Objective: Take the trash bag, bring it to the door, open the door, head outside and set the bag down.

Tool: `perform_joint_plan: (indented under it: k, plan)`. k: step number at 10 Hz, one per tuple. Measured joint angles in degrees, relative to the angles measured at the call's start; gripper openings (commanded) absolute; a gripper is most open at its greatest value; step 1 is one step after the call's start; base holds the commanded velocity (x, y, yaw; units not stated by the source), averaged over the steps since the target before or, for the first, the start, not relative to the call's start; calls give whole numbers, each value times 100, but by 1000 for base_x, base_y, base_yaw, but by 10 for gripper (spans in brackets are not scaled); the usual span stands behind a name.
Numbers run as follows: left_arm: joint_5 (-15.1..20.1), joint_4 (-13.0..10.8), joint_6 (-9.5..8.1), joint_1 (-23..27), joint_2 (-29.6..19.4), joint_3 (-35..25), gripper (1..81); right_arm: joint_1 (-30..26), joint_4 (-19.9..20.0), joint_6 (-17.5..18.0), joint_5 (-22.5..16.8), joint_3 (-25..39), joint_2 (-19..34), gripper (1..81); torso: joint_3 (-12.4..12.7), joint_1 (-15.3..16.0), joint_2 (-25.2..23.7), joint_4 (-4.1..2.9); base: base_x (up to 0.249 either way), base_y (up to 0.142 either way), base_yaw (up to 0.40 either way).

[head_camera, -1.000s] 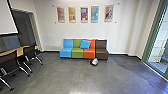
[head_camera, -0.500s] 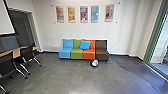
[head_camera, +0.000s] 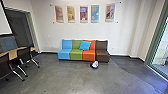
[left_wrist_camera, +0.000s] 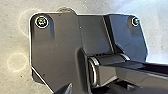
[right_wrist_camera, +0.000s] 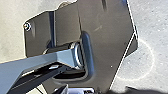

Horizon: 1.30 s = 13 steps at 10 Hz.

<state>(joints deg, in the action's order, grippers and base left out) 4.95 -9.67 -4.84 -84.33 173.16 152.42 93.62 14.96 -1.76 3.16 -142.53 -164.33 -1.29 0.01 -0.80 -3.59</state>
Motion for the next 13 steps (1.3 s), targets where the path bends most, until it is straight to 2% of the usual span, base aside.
perform_joint_plan:
  k: [3,13]
  plan:
    - [-96,2,0,2,0,0,811,-13,-2,0,-5,0,-28,811,0,0,0,0,191,0,0]
    - [-107,0,2,0,-41,-2,811,-29,-66,-11,-5,-27,-98,811,0,0,0,0,191,0,0]
